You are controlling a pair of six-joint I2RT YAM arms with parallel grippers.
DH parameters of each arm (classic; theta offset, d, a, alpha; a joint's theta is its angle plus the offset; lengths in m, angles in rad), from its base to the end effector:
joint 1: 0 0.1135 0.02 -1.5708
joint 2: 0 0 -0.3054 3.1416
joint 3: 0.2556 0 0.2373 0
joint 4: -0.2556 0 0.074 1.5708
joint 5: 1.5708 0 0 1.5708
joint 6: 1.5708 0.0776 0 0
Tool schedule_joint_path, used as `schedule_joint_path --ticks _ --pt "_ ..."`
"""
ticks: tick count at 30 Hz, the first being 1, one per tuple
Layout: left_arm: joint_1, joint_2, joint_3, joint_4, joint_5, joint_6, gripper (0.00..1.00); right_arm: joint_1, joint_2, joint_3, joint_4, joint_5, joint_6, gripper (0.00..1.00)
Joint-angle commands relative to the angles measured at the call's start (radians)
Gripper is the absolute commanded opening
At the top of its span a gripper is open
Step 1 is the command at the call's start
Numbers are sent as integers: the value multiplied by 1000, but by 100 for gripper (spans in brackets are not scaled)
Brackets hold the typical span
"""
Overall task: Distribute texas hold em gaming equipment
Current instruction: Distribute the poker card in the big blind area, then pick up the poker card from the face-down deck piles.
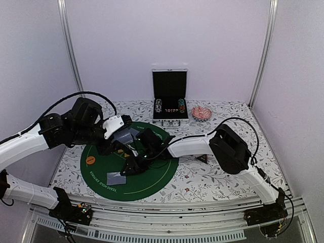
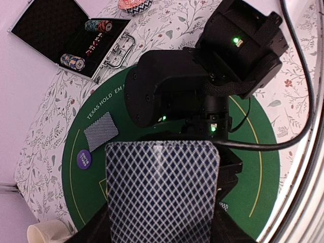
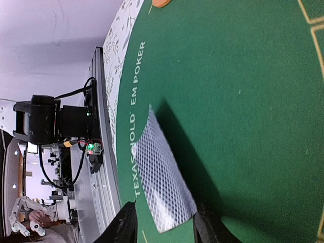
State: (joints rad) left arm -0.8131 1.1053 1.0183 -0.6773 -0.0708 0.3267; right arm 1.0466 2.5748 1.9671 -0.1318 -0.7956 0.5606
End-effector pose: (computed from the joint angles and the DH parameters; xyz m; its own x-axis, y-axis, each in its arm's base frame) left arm 0.1594 -0.1605 0.3214 -0.2292 0.7080 -0.6680 0.8057 0.5231 0.2780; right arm 0.2499 0.5430 0.1092 -0.7483 -0.5508 -0.3698 -0.5575 0.2200 0.8005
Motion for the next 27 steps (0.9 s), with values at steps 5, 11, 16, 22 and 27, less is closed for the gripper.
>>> schedule_joint_path --ticks 5,11,16,22,27 --pt "5 -35 6 39 24 2 53 3 -283 -261 -56 24 -80 46" --pt "5 -34 1 41 36 12 53 -70 -487 -483 -54 100 -93 49" --pt "-4 -37 -12 39 69 38 53 -164 -669 -574 -64 231 -140 79" --pt "-33 -26 -20 35 63 57 53 -151 -765 -536 75 203 -190 99" --pt "-44 -10 -14 35 61 64 53 -99 -682 -424 102 156 -203 99"
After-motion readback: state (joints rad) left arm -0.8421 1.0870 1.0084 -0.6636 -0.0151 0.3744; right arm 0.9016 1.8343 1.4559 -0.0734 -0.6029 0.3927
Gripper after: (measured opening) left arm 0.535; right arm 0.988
